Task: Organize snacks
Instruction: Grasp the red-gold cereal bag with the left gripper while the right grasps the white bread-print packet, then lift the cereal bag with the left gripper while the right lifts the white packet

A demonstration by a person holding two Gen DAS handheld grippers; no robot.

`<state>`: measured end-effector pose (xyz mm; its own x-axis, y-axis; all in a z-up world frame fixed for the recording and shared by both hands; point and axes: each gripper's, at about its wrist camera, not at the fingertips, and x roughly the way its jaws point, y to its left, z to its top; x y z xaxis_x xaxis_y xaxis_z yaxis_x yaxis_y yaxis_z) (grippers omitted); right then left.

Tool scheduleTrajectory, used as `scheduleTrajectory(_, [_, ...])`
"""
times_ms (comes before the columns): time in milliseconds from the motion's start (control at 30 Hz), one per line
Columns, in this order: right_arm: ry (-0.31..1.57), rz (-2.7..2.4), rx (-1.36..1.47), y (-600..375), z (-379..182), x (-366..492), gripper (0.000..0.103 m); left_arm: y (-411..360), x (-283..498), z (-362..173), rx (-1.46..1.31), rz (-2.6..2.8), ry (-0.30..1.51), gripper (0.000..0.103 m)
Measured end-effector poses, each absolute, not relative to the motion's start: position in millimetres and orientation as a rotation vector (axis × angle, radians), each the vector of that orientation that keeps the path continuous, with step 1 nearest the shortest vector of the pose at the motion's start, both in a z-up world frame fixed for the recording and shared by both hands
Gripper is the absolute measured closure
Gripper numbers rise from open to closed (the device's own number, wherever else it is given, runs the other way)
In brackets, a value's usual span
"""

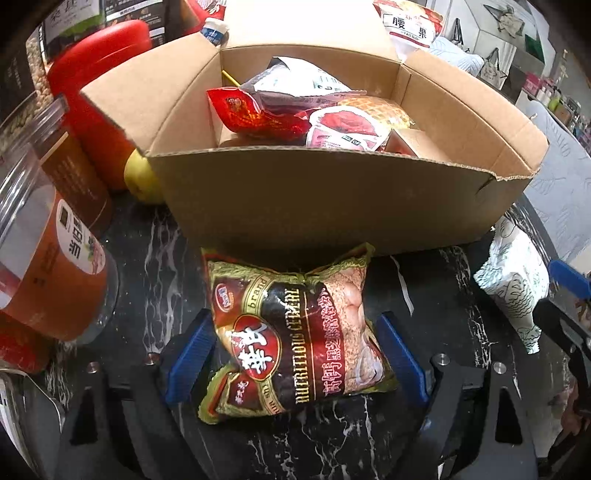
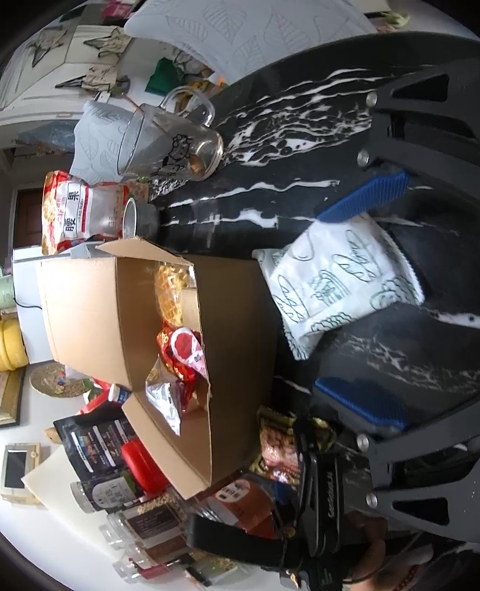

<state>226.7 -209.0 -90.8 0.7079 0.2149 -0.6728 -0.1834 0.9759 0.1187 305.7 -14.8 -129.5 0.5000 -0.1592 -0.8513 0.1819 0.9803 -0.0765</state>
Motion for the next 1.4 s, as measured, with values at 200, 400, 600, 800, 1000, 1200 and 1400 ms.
scheduleTrajectory(200, [0.78, 0.225, 0.009, -213.4, -98.6, 244.6, 0.012, -15.0, 304.2, -130.5, 0.033, -0.2, 1.028, 0.014])
scheduleTrajectory(400, [0.833, 0.227, 0.035, -219.8, -111.9, 258.5, 0.012, -16.2, 309.5, -132.2, 0.03, -0.183, 1.013, 0.014])
scheduleTrajectory(600, [0.871, 0.237, 0.046, -220.8, -124.0, 261.8, 0.012, -18.0, 295.7, -126.2, 0.025, -0.179, 0.994, 0.023])
scheduleTrajectory(800, [0.856, 0.229, 0.034, -219.0, -124.3, 257.3, 0.036, -18.6, 278.0, -116.6, 0.023, -0.196, 0.98, 0.044])
scheduleTrajectory(1000, [0.855, 0.237, 0.06, -221.2, -123.2, 243.9, 0.041, -21.5, 263.5, -114.4, 0.013, -0.234, 0.993, 0.047])
scheduleTrajectory(1200, [0.862, 0.232, 0.071, -222.5, -122.2, 218.4, 0.042, -25.5, 239.6, -111.1, 0.018, -0.274, 1.007, 0.049])
scheduleTrajectory(1400, [0.861, 0.24, 0.067, -216.7, -119.9, 188.6, 0.042, -28.6, 212.8, -106.5, 0.032, -0.309, 1.01, 0.05])
